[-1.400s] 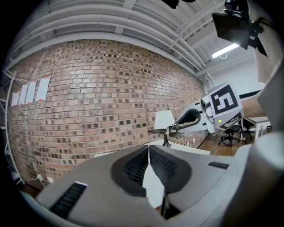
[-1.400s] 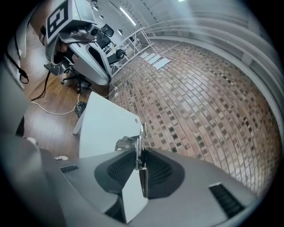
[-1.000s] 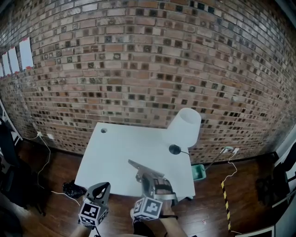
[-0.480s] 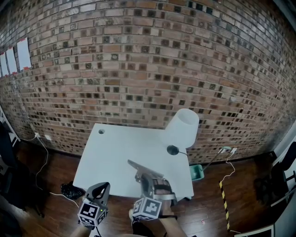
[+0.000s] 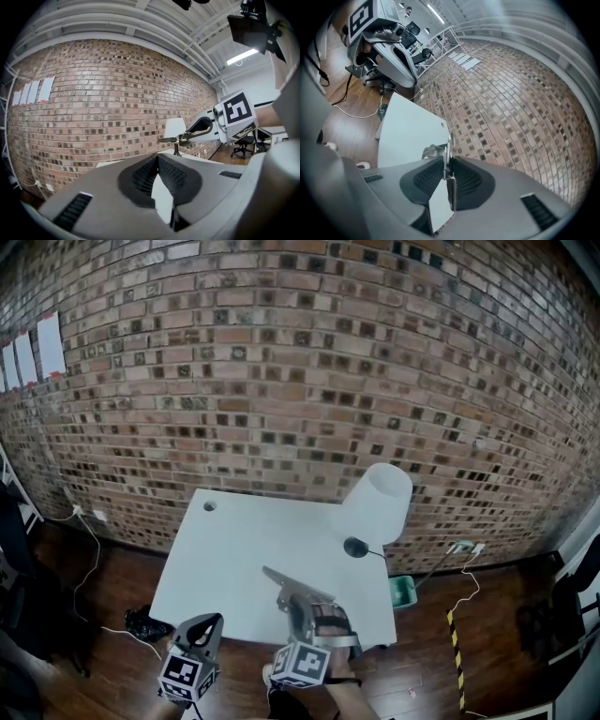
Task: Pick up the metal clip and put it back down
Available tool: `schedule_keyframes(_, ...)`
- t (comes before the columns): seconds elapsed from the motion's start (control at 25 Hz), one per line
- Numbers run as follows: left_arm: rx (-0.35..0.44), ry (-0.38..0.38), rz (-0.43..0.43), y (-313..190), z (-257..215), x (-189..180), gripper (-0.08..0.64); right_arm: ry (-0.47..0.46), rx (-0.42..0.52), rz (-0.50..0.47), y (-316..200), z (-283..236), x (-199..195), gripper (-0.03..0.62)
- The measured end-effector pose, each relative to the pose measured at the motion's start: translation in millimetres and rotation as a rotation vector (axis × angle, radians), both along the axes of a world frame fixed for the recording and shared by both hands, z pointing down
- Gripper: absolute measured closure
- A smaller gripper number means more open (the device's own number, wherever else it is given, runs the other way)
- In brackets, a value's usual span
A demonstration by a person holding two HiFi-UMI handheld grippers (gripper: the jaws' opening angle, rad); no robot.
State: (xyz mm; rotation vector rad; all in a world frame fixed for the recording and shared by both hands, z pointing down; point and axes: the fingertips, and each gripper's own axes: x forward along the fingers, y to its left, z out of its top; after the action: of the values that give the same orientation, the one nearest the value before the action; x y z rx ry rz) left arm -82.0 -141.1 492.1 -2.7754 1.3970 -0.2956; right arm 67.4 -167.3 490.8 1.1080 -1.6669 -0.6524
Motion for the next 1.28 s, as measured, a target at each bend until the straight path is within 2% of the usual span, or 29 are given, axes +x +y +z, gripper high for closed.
schedule_keyframes(0.4, -0.049, -0.046, -0.071, -51.5, 10.5, -12.4, 0.554, 0.036, -0.041, -0.1, -68.2, 34.4, -11.6, 0.525)
schedule_keyframes(0.76, -0.11, -0.098, -0.148, -112.7, 28.4, -16.3, 0.554, 0.067, -0.159, -0.194, -123.3, 94.6, -17.0, 0.525)
schedule_keyframes(1.04, -0.126, -0.093, -0.199, -149.0, 25.4, -12.5, 0.552, 0.127, -0.148, -0.257, -168.1, 153.7, -17.0, 0.525)
schedule_keyframes(1.28, -0.17, -0.088, -0.235, -163.0, 36.1, -16.0, 0.552, 0.137, -0.215, -0.285, -179.3, 200.0, -21.0, 0.525)
